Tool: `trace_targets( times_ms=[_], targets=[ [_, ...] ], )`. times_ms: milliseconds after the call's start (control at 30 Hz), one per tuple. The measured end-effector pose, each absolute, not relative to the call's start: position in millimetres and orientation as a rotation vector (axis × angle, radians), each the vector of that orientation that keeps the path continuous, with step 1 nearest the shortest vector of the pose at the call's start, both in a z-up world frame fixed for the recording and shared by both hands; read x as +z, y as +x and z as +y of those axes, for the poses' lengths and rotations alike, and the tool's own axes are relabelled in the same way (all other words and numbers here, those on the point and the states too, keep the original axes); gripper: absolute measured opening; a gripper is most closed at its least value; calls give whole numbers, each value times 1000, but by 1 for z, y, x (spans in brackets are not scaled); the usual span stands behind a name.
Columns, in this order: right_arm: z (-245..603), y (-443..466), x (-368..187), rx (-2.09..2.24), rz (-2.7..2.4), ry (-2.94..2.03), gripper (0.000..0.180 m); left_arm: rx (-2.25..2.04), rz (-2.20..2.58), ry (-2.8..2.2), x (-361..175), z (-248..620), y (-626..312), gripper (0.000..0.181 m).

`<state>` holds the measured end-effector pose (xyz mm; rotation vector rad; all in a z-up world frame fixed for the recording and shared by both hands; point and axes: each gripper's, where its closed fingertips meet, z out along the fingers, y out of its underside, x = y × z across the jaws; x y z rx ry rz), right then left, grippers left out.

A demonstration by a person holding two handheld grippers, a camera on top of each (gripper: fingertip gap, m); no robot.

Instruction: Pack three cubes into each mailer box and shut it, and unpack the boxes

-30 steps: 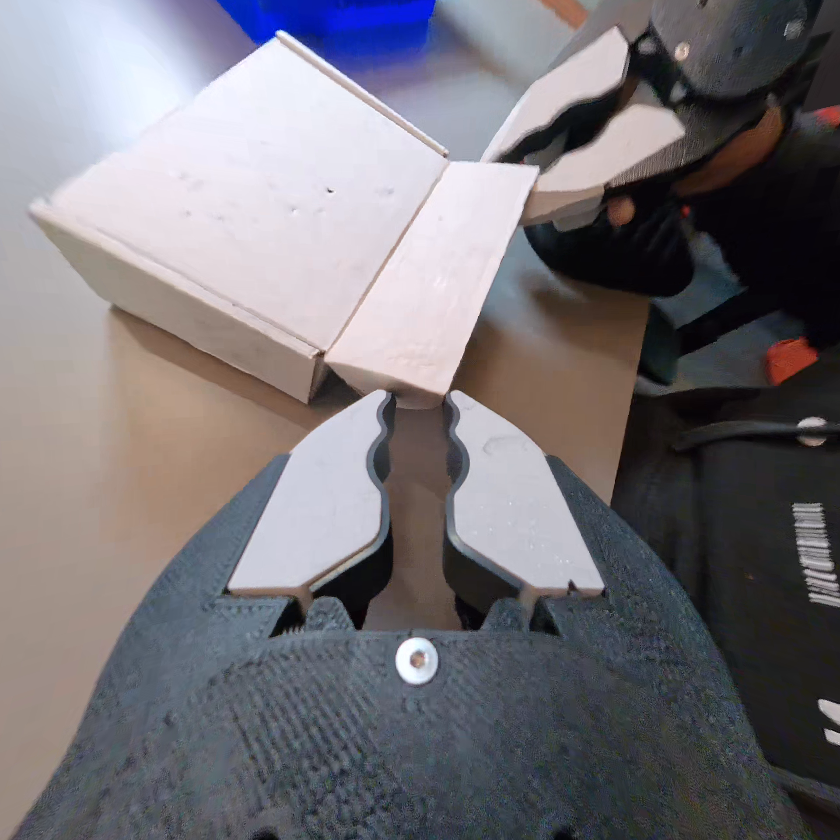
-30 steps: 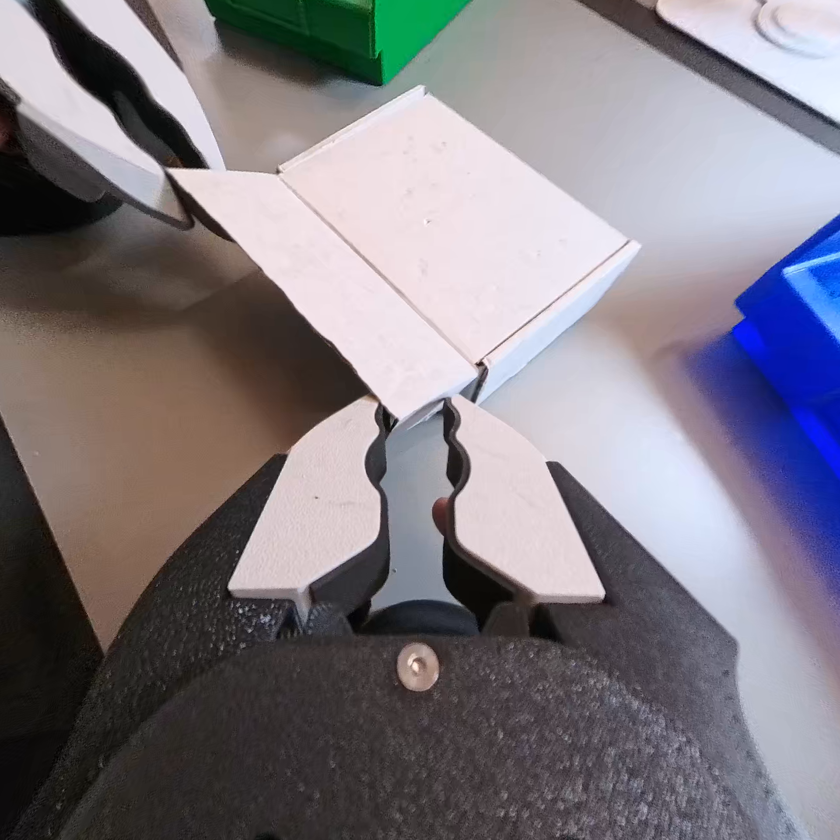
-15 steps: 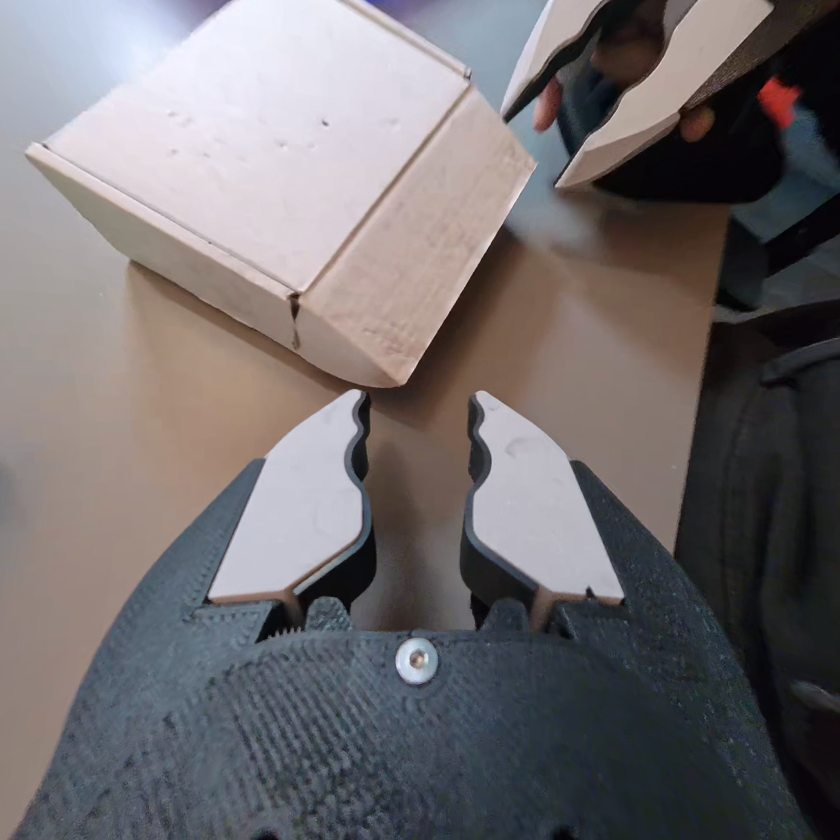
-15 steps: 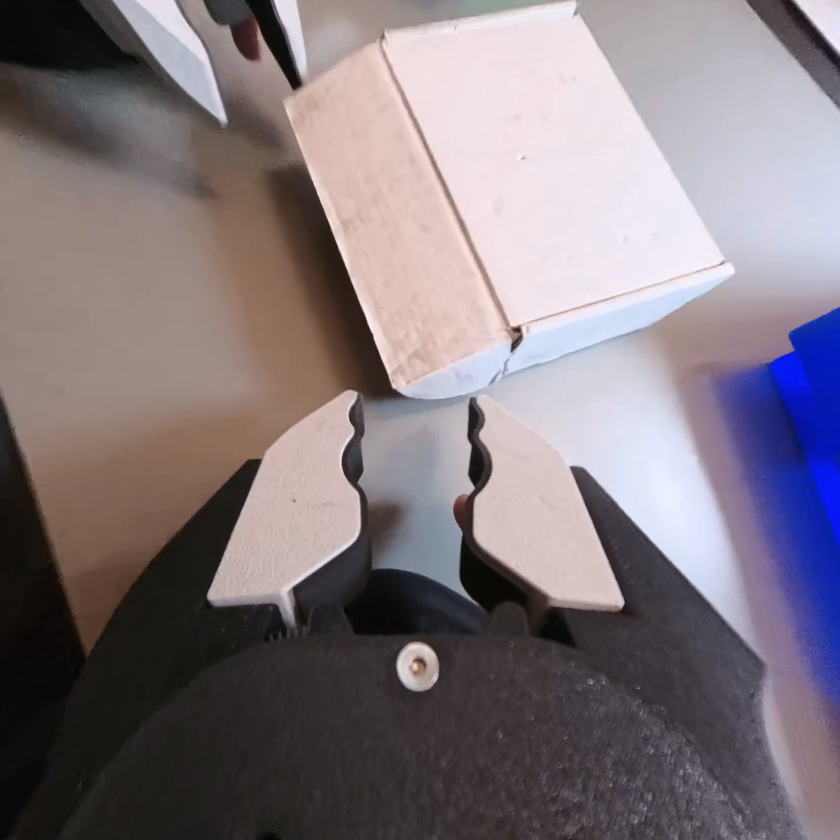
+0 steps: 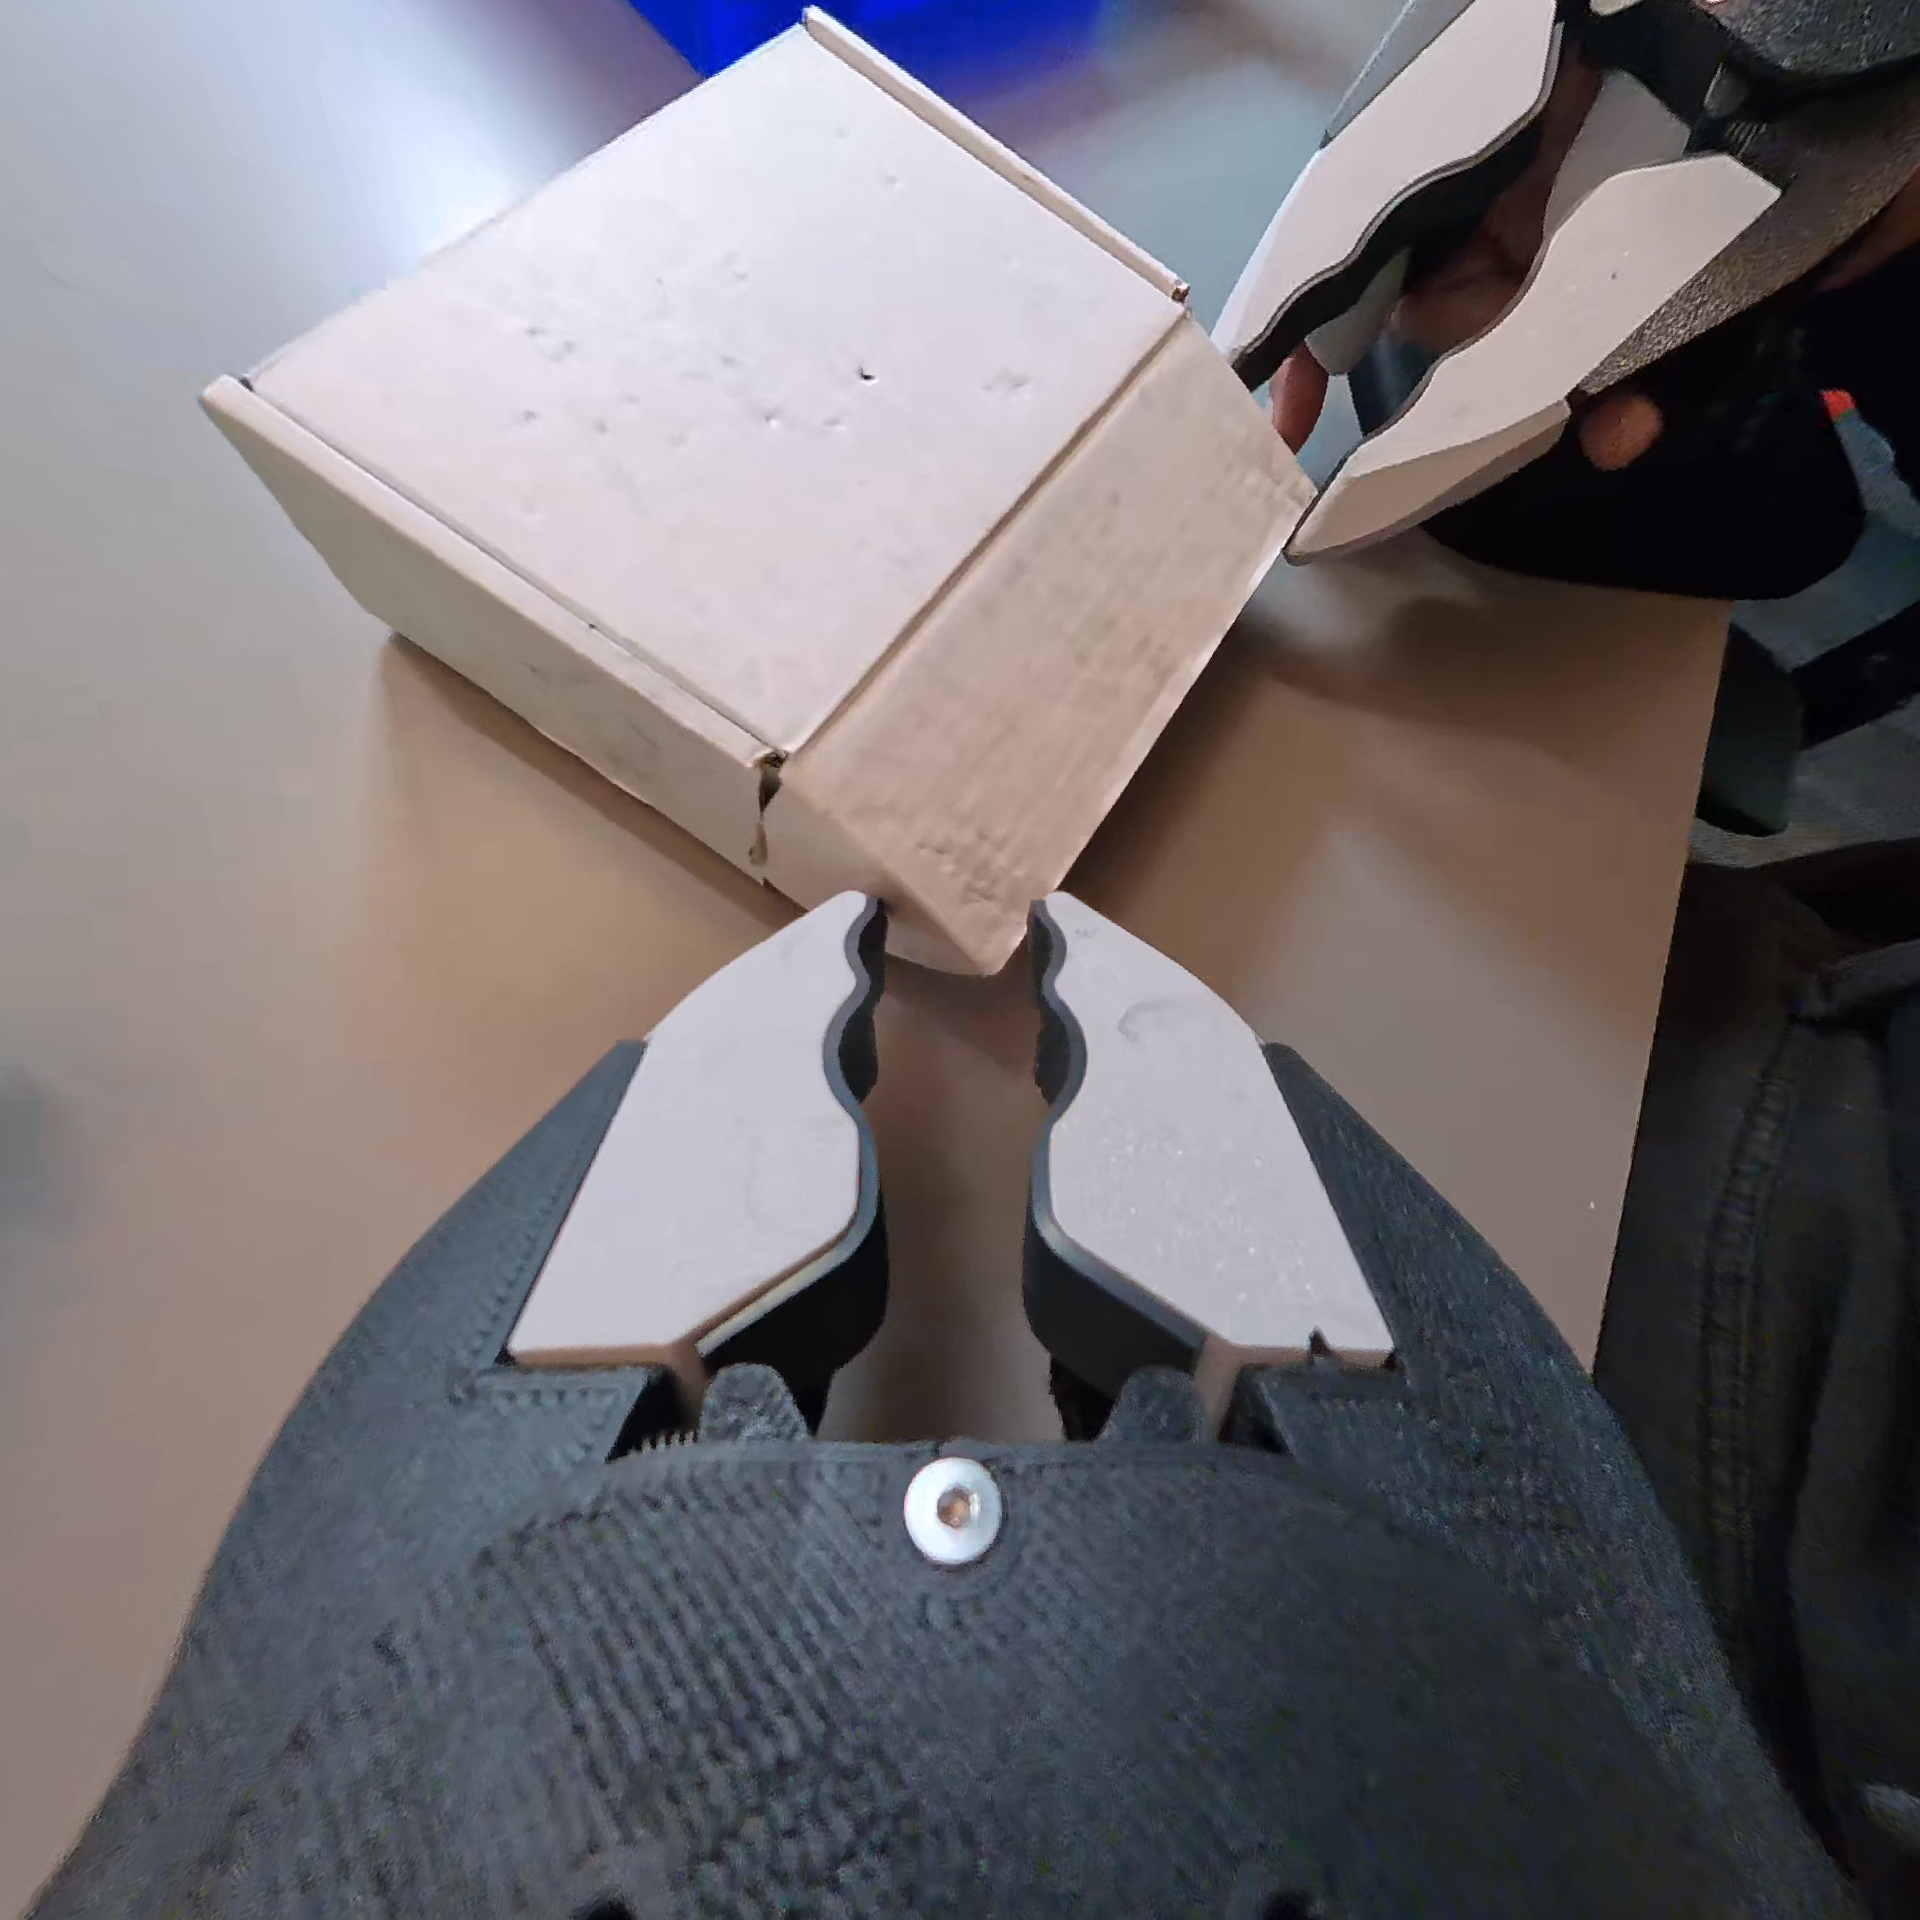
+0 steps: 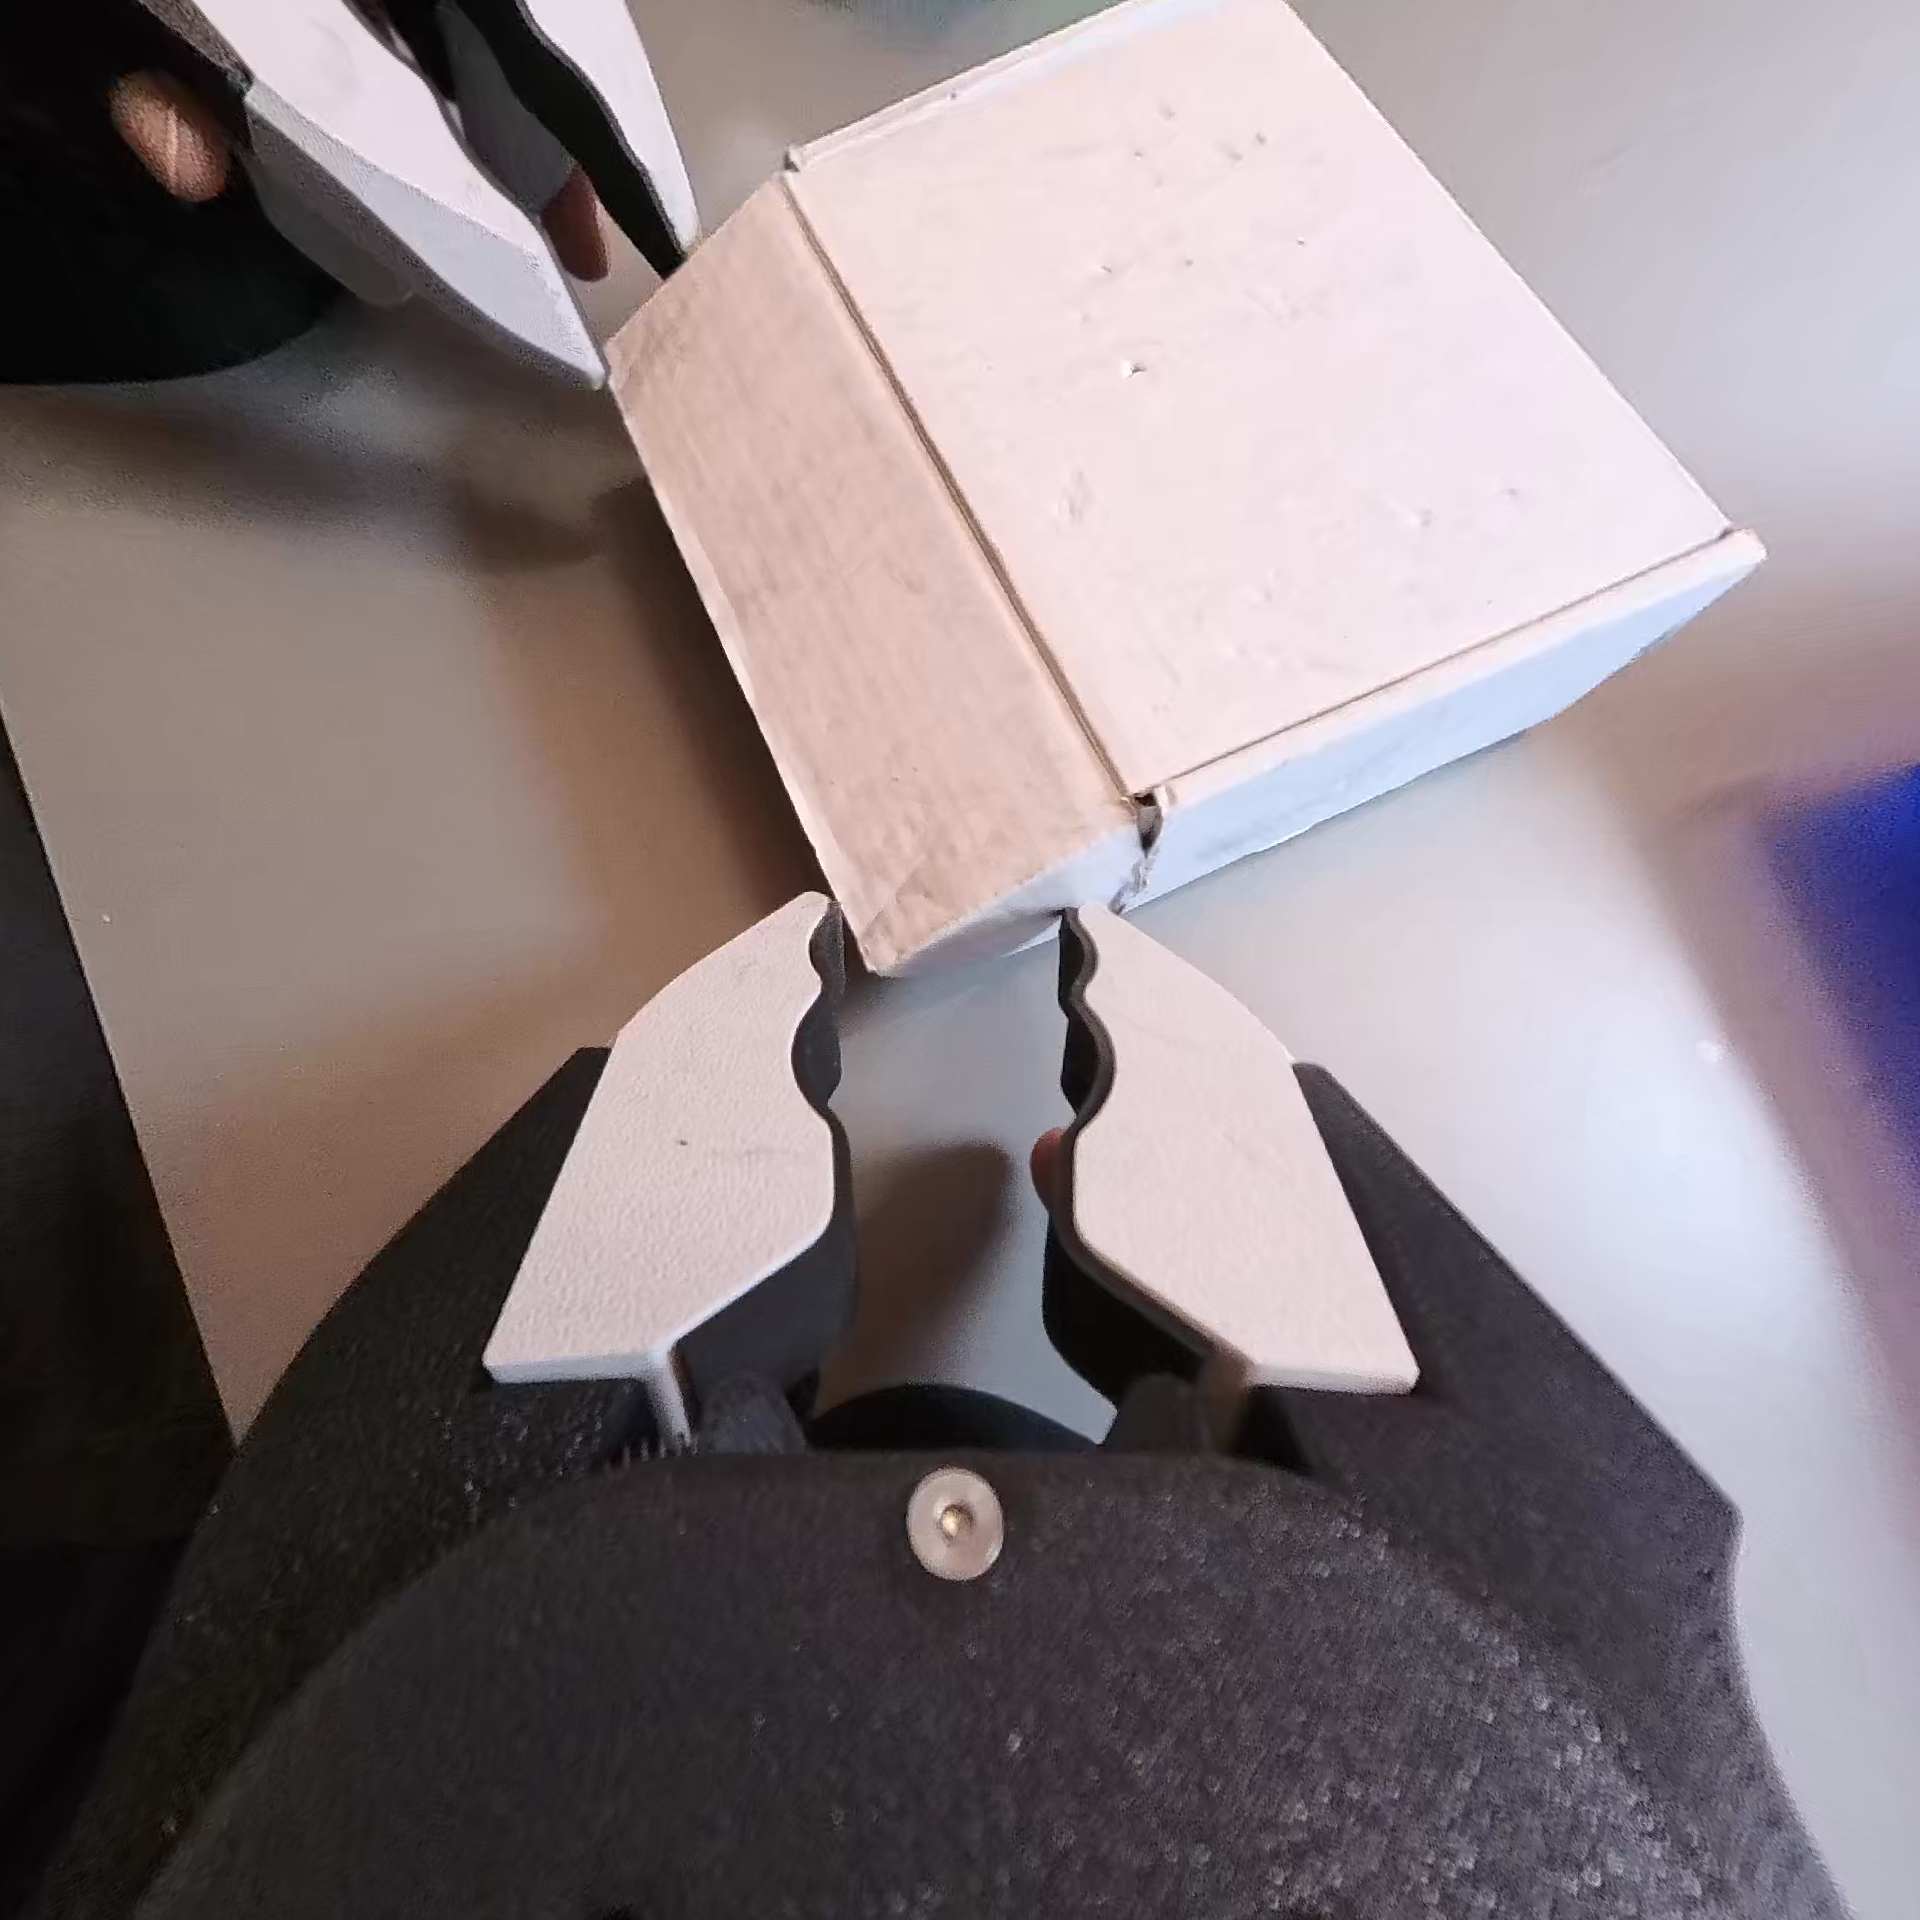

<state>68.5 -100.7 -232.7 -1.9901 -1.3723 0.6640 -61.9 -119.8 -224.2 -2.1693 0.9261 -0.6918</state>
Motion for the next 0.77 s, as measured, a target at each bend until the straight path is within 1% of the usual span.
trace_targets(
  times_ms=[33,133,233,667,767],
  targets=[
    [-101,69,-233,668,-1367,-1999,39,-707,913,-2178,-224,-121,-61,23],
    [-105,70,-231,724,-1337,-2051,31,-780,888,-2198,-222,-126,-58,20],
    [-108,70,-228,771,-1328,-2065,31,-797,850,-2207,-221,-126,-57,21],
    [-108,70,-232,732,-1392,-2011,31,-781,872,-2189,-224,-125,-57,19],
    [-104,72,-232,690,-1411,-1989,31,-754,893,-2167,-225,-122,-58,22]
  ],
)
